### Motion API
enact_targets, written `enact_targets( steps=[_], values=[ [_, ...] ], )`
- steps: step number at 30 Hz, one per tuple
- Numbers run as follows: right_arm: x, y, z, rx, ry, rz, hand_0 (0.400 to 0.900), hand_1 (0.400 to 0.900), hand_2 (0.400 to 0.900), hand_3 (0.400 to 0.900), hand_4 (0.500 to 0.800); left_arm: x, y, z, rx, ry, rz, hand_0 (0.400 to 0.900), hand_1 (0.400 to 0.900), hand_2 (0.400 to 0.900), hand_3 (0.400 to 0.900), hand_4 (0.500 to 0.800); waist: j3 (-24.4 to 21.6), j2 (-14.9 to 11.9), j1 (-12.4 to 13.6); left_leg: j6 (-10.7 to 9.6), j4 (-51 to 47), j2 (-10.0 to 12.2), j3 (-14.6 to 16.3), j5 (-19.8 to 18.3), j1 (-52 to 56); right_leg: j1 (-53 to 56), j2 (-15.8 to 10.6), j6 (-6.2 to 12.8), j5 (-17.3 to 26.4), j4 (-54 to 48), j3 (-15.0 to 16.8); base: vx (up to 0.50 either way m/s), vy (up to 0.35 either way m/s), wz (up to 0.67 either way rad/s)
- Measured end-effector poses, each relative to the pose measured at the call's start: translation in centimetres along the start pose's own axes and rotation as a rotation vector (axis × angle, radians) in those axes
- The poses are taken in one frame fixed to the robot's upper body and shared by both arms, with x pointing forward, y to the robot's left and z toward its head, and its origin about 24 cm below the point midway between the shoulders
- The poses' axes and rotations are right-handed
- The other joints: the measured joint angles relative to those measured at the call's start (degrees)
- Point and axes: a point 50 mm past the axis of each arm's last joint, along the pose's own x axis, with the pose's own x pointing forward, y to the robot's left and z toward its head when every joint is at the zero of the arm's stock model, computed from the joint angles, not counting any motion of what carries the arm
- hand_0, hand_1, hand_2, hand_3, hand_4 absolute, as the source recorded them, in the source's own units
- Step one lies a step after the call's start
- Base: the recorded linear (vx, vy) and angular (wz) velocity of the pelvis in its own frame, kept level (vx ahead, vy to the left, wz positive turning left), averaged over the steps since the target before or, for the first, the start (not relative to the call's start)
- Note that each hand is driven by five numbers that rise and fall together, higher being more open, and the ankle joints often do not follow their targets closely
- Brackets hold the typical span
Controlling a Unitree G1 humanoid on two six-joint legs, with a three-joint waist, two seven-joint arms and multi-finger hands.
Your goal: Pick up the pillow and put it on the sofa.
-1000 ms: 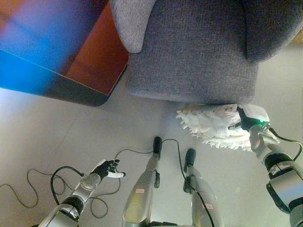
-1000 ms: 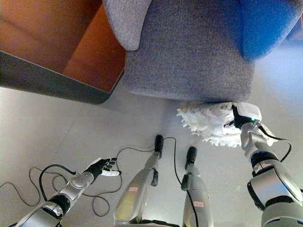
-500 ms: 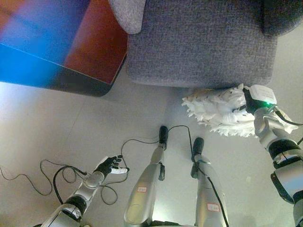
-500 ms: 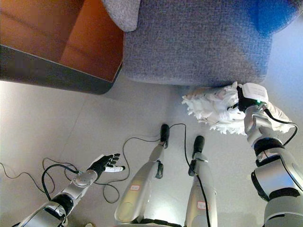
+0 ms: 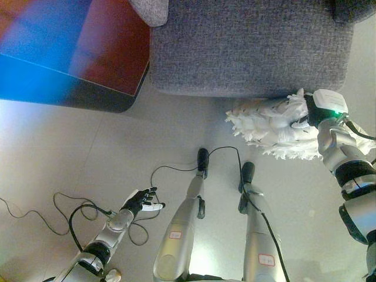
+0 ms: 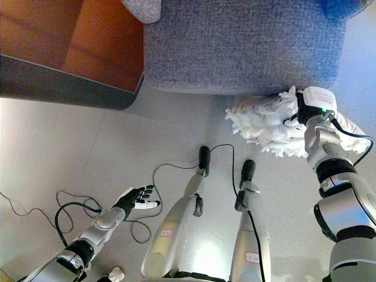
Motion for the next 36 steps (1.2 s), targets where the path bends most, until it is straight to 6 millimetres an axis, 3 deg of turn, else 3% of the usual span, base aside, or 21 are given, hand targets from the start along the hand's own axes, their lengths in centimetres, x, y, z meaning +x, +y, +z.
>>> enact_targets(
  steps=[8, 19, 28, 33, 36],
  values=[
    [0.7, -2.3, 0.5, 0.039, 0.017, -0.013, 0.4, 0.4, 0.4, 0.4, 0.5, 0.0, -0.3, 0.5, -0.036, -0.024, -0.006, 0.9, 0.9, 0.9, 0.9, 0.8, 0.0, 0.0, 0.2, 0.4, 0.0, 0.0, -0.1, 0.7, -2.4, -2.6, 0.0, -0.3, 0.1, 0.6, 0.0, -0.01, -0.001, 0.0],
    [0.6, -2.1, 0.7, 0.07, 0.008, 0.014, 0.4, 0.4, 0.4, 0.4, 0.5, 0.0, -0.3, 0.8, -0.047, -0.04, -0.007, 0.9, 0.9, 0.9, 0.9, 0.8, 0.0, 0.0, 0.3, 0.6, 0.0, -0.2, 0.1, 0.9, -2.5, -2.7, -0.2, -0.29, 0.1, 0.6, 0.0, 0.0, 0.02, -0.04],
    [-0.5, -0.3, 1.0, 0.055, -0.103, 0.055, 0.4, 0.4, 0.4, 0.4, 0.5, -0.3, -0.2, 0.2, -0.084, -0.031, -0.003, 0.9, 0.9, 0.9, 0.9, 0.8, 0.3, -0.5, -0.1, 0.5, 0.0, -0.1, 0.3, 0.6, 2.5, 2.6, -0.1, -0.25, 0.2, -0.6, 0.0, 0.03, 0.015, -0.07],
    [-1.8, 1.4, 0.8, -0.005, -0.178, 0.114, 0.4, 0.4, 0.4, 0.4, 0.5, -0.7, -0.3, -1.1, -0.105, 0.01, -0.018, 0.9, 0.9, 0.9, 0.9, 0.8, 1.0, -1.5, -0.3, 0.6, 0.0, 0.5, 0.4, -0.4, 8.1, 9.4, 0.7, 0.08, 0.4, -3.2, -0.2, 0.06, -0.005, -0.05],
    [-2.2, 1.5, 0.9, -0.021, -0.224, 0.132, 0.4, 0.4, 0.4, 0.4, 0.5, -1.2, -0.5, -2.6, -0.115, 0.061, -0.024, 0.9, 0.9, 0.9, 0.9, 0.8, 1.0, -2.3, -1.1, 0.5, 0.0, 0.8, 0.4, -1.4, 11.3, 13.5, 1.1, 0.38, 0.8, -5.3, -0.4, 0.1, -0.013, 0.01]
  ],
)
